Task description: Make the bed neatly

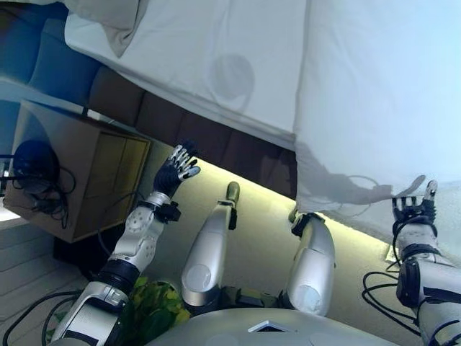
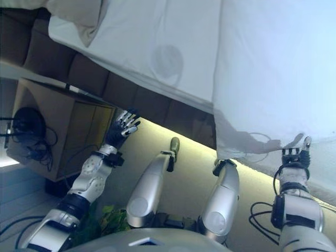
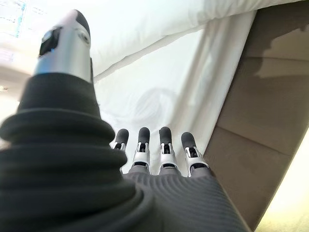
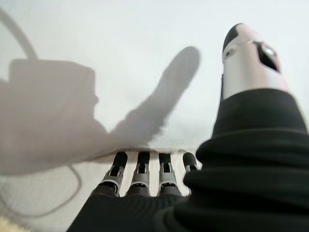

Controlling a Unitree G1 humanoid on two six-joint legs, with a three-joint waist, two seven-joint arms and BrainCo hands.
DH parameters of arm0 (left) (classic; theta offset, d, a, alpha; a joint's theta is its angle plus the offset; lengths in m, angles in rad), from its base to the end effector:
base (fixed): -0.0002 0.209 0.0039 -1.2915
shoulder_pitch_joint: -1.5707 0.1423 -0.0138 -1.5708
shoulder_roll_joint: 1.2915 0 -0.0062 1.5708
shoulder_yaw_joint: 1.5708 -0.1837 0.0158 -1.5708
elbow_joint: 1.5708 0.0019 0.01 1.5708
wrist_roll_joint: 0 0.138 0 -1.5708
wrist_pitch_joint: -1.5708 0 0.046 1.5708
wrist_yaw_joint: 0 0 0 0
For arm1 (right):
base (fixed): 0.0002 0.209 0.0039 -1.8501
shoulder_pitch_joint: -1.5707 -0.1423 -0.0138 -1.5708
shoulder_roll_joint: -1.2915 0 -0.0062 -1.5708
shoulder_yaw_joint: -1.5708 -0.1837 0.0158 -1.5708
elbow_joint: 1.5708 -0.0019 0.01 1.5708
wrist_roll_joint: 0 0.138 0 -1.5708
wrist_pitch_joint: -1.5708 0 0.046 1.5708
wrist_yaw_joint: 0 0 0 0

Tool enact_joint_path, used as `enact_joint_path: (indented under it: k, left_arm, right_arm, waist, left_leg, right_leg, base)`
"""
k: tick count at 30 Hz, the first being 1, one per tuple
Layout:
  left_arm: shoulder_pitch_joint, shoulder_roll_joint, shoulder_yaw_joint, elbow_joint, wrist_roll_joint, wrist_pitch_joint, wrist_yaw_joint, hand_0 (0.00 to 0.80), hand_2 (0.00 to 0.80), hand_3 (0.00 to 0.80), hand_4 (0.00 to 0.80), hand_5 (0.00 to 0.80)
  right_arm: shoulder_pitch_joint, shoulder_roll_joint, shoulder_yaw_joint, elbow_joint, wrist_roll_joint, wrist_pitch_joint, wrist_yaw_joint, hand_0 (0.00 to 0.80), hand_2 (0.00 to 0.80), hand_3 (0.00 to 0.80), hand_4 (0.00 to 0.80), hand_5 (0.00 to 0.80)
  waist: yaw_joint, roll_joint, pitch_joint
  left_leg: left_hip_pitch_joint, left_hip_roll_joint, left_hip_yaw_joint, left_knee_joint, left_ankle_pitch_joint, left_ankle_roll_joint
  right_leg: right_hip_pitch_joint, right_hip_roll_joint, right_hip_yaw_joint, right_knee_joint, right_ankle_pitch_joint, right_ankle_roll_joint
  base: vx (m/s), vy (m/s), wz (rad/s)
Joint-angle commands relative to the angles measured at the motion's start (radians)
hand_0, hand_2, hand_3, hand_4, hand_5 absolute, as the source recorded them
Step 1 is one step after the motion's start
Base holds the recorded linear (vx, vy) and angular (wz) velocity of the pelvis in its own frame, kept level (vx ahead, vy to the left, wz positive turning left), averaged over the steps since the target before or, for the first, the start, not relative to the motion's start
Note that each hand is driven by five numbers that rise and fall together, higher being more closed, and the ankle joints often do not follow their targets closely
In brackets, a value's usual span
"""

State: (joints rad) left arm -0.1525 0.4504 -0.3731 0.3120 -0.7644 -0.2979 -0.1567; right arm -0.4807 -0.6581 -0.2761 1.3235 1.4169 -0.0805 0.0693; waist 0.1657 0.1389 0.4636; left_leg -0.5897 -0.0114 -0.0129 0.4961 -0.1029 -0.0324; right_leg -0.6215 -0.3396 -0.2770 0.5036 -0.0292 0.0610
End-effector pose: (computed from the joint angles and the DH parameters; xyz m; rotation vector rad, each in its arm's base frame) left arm 0.2212 0.1896 0.0255 -0.2551 0.0098 -0.3056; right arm 0.2052 -0.3668 0.0212 0.9924 0.0614 -0.9183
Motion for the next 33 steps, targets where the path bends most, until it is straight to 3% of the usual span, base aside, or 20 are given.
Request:
enact_joint_path:
  k: [1,3,4,13,25,28,33]
  left_arm:
    - [0.018,0.032,-0.007,-0.081,-0.043,-0.037,0.004,0.000,0.000,0.000,0.000,0.000]
    - [0.018,0.034,-0.005,-0.093,-0.051,-0.037,0.005,0.000,0.000,0.000,0.000,0.000]
    - [0.017,0.037,-0.004,-0.099,-0.055,-0.039,0.005,0.000,0.000,0.000,0.000,0.000]
    - [-0.003,0.053,0.015,-0.127,-0.074,-0.033,-0.010,0.000,0.000,0.000,0.000,0.000]
    - [-0.006,0.061,0.037,-0.118,-0.068,0.025,-0.038,0.000,0.000,0.000,0.000,0.000]
    - [0.003,0.053,0.049,-0.107,-0.060,0.035,-0.046,0.000,0.000,0.000,0.000,0.000]
    - [0.025,0.042,0.063,-0.079,-0.046,0.037,-0.080,0.000,0.000,0.000,0.000,0.000]
  right_arm:
    - [-0.022,-0.106,-0.003,0.033,0.001,0.002,0.017,0.000,0.000,0.000,0.000,0.000]
    - [-0.051,-0.118,0.008,0.027,-0.019,-0.002,0.031,0.424,0.424,0.424,0.424,0.424]
    - [-0.066,-0.125,0.014,0.025,-0.029,0.000,0.034,0.794,0.794,0.794,0.794,0.794]
    - [-0.108,-0.090,0.046,0.005,-0.050,0.001,0.111,0.800,0.800,0.800,0.800,0.800]
    - [-0.060,0.033,0.119,-0.039,-0.343,-0.055,0.152,0.800,0.800,0.800,0.800,0.800]
    - [-0.057,0.093,0.187,-0.093,-0.416,-0.075,0.142,0.800,0.800,0.800,0.800,0.800]
    - [-0.046,0.205,0.261,-0.168,-0.403,-0.085,0.104,0.800,0.800,0.800,0.800,0.800]
  waist:
    - [0.019,0.040,-0.015]
    - [0.026,0.049,-0.010]
    - [0.028,0.052,-0.006]
    - [0.053,0.051,0.007]
    - [0.096,0.032,-0.070]
    - [0.119,0.018,-0.106]
    - [0.150,-0.001,-0.138]
  left_leg:
    - [0.000,0.002,-0.002,-0.114,0.079,0.004]
    - [-0.003,-0.002,-0.003,-0.135,0.096,0.002]
    - [-0.007,-0.003,-0.003,-0.140,0.102,0.001]
    - [-0.008,-0.002,-0.008,-0.191,0.137,-0.003]
    - [0.103,-0.001,-0.021,-0.252,0.147,-0.007]
    - [0.144,-0.003,-0.029,-0.288,0.153,-0.007]
    - [0.189,-0.009,-0.041,-0.310,0.151,-0.005]
  right_leg:
    - [0.007,-0.040,0.033,0.044,-0.030,0.094]
    - [0.008,-0.039,0.029,0.021,-0.021,0.098]
    - [0.007,-0.040,0.027,0.013,-0.018,0.100]
    - [0.040,-0.044,-0.011,-0.042,0.001,0.112]
    - [0.235,-0.063,-0.097,-0.126,0.016,0.114]
    - [0.308,-0.063,-0.123,-0.174,0.025,0.118]
    - [0.407,-0.069,-0.171,-0.215,0.030,0.117]
  base:
    - [-0.003,0.028,0.06]
    - [-0.010,0.032,0.10]
    - [-0.018,0.023,0.09]
    - [-0.009,-0.002,0.05]
    - [0.058,0.008,0.19]
    - [0.108,0.040,0.17]
    - [0.101,0.024,0.28]
